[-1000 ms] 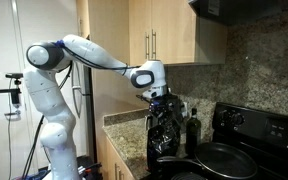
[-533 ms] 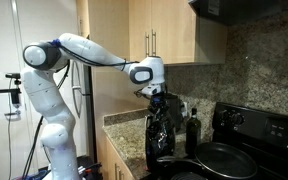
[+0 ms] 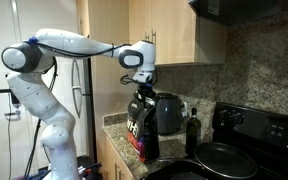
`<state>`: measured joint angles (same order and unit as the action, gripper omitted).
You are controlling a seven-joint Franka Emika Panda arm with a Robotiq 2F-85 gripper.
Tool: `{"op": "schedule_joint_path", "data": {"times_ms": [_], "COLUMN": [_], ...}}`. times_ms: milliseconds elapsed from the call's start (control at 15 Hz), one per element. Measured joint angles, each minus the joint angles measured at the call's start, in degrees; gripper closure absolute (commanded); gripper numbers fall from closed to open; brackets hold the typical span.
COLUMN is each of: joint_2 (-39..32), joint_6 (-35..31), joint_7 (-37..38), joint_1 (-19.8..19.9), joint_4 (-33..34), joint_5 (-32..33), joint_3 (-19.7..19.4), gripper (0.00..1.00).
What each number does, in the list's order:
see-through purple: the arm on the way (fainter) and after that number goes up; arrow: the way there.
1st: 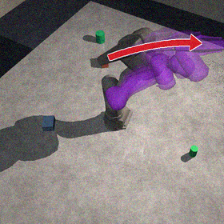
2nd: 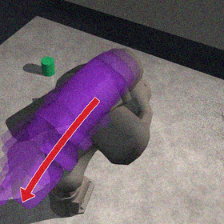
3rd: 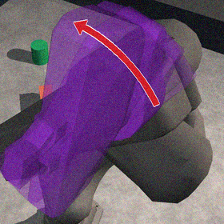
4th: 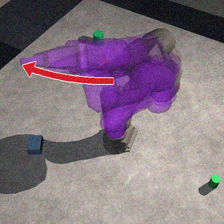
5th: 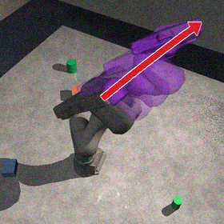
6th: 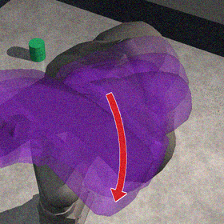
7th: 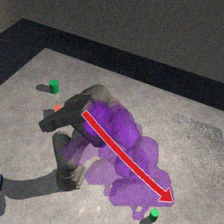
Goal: Move the black plastic to the left then move it to the right
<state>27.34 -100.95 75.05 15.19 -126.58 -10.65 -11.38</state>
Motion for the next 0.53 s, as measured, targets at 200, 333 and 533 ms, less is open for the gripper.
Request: {"op": "schedule_joint_path", "data": {"times_ms": [200,333,533], "joint_2": [6.4,9.8,11.7], "joint_6": [3.7,4.2,4.3], "joint_7": [-1.4,-0.6,0.0], "joint_1": [-1.1,-2.3,-3.5], "joint_4": [-0.4,-0.7,-1.1], "joint_5": [0.0,-0.1,-0.1], "joint_3": [3.8,8.0,11.3], "gripper": [1.00,0.99,1.00]}}
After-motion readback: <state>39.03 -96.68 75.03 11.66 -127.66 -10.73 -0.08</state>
